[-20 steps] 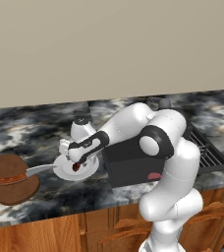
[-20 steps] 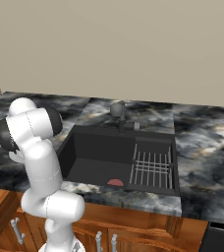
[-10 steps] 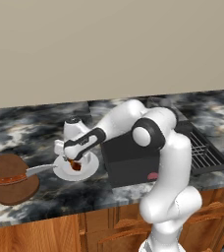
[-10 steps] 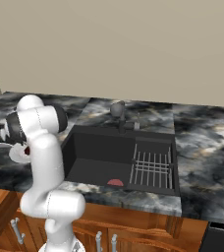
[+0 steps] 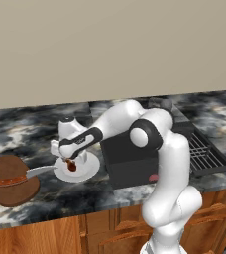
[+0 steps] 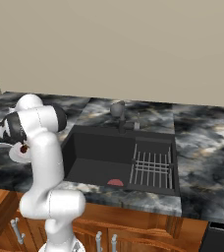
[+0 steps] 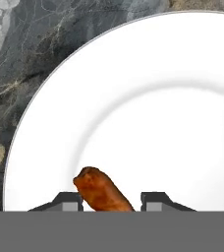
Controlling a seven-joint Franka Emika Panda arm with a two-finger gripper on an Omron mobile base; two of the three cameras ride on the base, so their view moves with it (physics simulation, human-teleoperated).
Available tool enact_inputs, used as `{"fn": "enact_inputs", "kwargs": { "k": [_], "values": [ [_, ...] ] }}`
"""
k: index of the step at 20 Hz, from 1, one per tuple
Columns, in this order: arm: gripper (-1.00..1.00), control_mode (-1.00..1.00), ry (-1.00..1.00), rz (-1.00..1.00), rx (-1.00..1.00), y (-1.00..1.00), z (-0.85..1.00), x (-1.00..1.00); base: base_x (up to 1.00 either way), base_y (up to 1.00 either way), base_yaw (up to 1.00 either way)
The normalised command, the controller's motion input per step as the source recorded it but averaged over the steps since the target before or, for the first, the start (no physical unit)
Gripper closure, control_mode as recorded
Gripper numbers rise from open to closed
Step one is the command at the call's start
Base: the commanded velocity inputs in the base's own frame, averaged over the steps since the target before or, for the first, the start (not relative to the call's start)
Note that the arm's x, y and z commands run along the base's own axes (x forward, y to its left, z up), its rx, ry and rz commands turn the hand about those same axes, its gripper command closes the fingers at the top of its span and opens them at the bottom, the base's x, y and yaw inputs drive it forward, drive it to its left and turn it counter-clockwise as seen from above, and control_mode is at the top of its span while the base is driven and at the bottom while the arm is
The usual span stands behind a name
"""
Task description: Pick up the knife from the drawer and place it on the cutting board. Then place the meat from the plate to the cutting board.
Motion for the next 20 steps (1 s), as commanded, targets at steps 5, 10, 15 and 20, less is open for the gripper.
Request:
{"fn": "enact_inputs", "kwargs": {
  "k": [5, 10, 15, 20],
  "values": [
    [1.00, -1.00, -0.03, 0.00, 0.00, 0.16, 0.22, -0.12, 0.00, 0.00, 0.00],
    [1.00, -1.00, -0.04, 0.00, 0.00, 0.29, 0.37, -0.20, 0.00, 0.00, 0.00],
    [1.00, -1.00, -0.04, 0.02, 0.00, 0.41, 0.31, -0.14, 0.00, 0.00, 0.00],
    [1.00, -1.00, 0.00, 0.07, 0.00, 0.50, 0.14, -0.04, 0.00, 0.00, 0.00]
  ]
}}
